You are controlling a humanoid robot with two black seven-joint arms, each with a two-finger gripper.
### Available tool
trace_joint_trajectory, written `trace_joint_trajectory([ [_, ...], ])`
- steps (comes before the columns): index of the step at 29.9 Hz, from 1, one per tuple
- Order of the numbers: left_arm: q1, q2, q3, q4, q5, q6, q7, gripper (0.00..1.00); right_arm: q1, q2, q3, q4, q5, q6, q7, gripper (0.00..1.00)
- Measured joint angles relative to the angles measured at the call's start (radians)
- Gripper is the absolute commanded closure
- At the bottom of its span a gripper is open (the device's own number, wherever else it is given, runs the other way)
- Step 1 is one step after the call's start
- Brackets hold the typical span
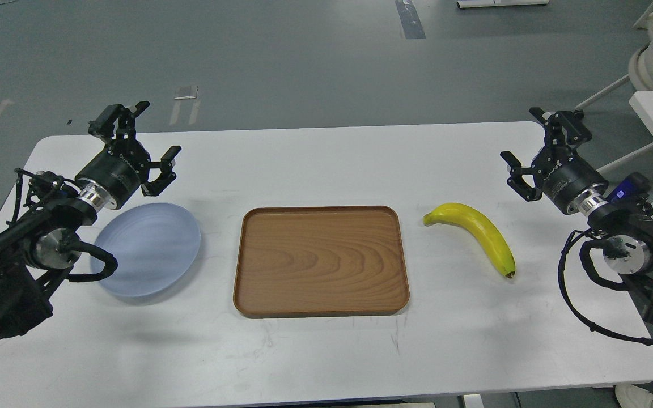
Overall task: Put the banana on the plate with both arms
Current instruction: 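Move the left gripper outward and down beside the light blue plate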
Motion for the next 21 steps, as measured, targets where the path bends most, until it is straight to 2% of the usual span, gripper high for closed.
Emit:
trace_joint_trajectory([
  [13, -0.024, 0.028, -0.002, 0.001, 0.004, 0.0, 0.006, 0.01, 0.009, 0.01, -0.002, -0.013, 0.0, 0.0, 0.0, 0.0],
  [18, -0.093, 0.098, 0.01, -0.015, 0.062, 0.0, -0.002, 0.01, 0.017, 0.011, -0.003, -0.013, 0.0, 0.0, 0.0, 0.0],
  [21, -0.147, 0.178, 0.011, -0.081, 0.239, 0.0, -0.029, 0.01, 0.018, 0.007, -0.005, -0.013, 0.0, 0.0, 0.0, 0.0],
])
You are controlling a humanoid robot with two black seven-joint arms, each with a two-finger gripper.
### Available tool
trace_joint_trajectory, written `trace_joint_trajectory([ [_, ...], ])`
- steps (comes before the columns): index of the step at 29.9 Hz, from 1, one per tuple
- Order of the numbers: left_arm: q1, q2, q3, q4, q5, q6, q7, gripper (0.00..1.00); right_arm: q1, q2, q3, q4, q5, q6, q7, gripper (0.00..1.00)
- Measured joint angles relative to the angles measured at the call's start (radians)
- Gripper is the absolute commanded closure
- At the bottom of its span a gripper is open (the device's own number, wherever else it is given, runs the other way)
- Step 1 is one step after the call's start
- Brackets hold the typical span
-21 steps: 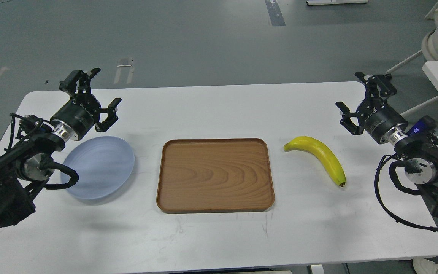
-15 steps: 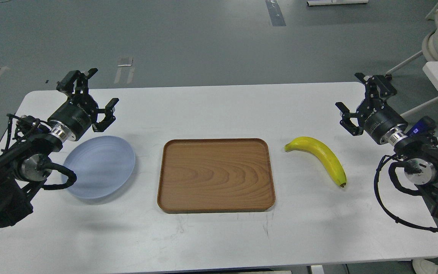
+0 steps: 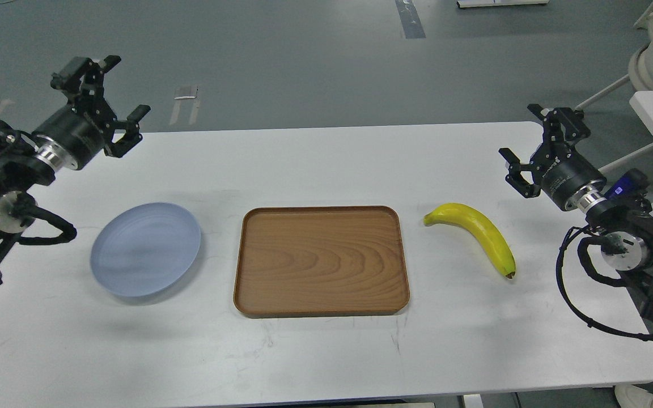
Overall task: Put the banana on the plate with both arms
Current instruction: 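Move the left gripper outward and down beside the light blue plate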
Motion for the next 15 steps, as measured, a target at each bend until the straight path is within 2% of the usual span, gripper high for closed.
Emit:
trace_joint_trajectory([
  [5, -0.037, 0.141, -0.001, -0.197, 0.356, 0.0, -0.057, 0.01, 0.003, -0.001, -0.001, 0.001, -0.001, 0.0, 0.0, 0.0],
  [9, -0.031, 0.238, -0.001, -0.359, 0.719, 0.0, -0.068, 0.01, 0.006, 0.001, -0.001, 0.002, -0.001, 0.0, 0.0, 0.0],
  [15, 0.0, 0.281, 0.025, -0.414, 1.129, 0.0, -0.073, 0.01, 0.016, 0.003, -0.003, 0.006, -0.003, 0.0, 0.0, 0.0],
])
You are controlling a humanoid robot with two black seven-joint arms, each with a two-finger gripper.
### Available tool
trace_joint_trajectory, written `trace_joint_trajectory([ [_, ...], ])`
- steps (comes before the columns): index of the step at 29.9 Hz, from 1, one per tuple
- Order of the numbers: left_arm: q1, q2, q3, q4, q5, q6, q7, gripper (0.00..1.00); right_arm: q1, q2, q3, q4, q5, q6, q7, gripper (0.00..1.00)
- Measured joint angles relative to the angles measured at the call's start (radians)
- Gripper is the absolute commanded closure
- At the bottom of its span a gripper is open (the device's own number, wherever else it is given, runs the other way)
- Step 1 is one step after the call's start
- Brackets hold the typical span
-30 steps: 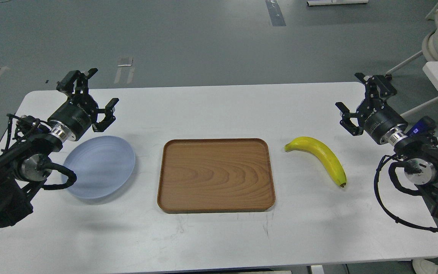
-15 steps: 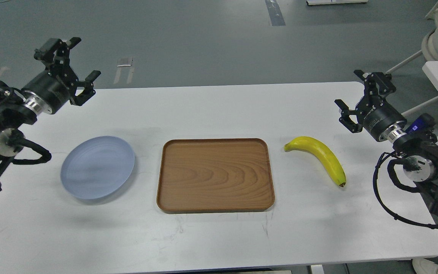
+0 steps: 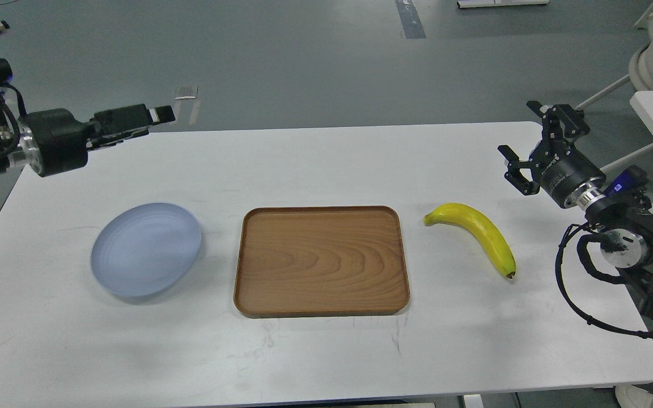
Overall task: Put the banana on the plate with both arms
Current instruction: 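Move the left gripper outward and down beside the light blue plate, then lower the left gripper and grasp the rim of the light blue plate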
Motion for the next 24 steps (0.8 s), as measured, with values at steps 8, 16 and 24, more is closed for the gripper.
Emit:
trace_joint_trajectory([
  [8, 0.005, 0.003, 0.202, 0.108, 0.162, 0.099, -0.001, 0.01, 0.002, 0.001, -0.001, 0.002, -0.003, 0.0, 0.0, 0.0],
  [16, 0.03, -0.052, 0.32, 0.283, 0.144, 0.21, -0.001, 0.02, 0.0, 0.002, -0.001, 0.003, -0.003, 0.0, 0.0, 0.0],
  [24, 0.088, -0.121, 0.324, 0.416, 0.115, 0.223, -0.001, 0.04, 0.002, 0.004, -0.001, 0.003, -0.003, 0.0, 0.0, 0.0],
])
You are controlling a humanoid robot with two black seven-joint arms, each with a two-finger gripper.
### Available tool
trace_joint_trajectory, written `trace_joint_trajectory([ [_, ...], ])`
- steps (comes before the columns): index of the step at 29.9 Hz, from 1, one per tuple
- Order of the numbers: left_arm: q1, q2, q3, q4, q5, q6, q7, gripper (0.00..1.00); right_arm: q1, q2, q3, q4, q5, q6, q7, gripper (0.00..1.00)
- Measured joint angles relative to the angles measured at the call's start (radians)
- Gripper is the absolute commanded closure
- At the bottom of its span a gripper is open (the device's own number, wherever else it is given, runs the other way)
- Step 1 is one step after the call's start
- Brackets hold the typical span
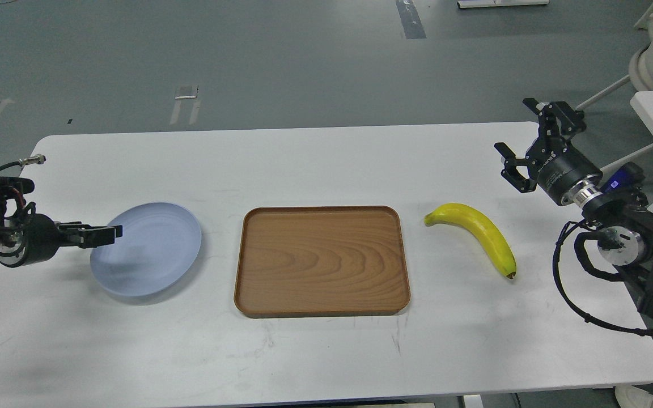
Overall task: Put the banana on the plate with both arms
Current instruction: 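Lower the left gripper and grasp the rim of the light blue plate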
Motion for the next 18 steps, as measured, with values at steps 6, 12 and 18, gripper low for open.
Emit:
trace_joint_trajectory([
  [6, 0.023, -0.032, 0.002, 0.068, -0.024, 0.009, 0.0, 0.07, 0.0, -0.001, 0.0, 0.001, 0.0, 0.0, 0.0, 0.0],
  [12, 0.035, -0.034, 0.002, 0.072, -0.056, 0.009, 0.0, 0.44, 0.0, -0.003, 0.0, 0.002, 0.0, 0.0, 0.0, 0.0],
  [18, 0.039, -0.034, 0.002, 0.072, -0.092, 0.008, 0.0, 1.0, 0.0, -0.003, 0.0, 0.002, 0.0, 0.0, 0.0, 0.0],
])
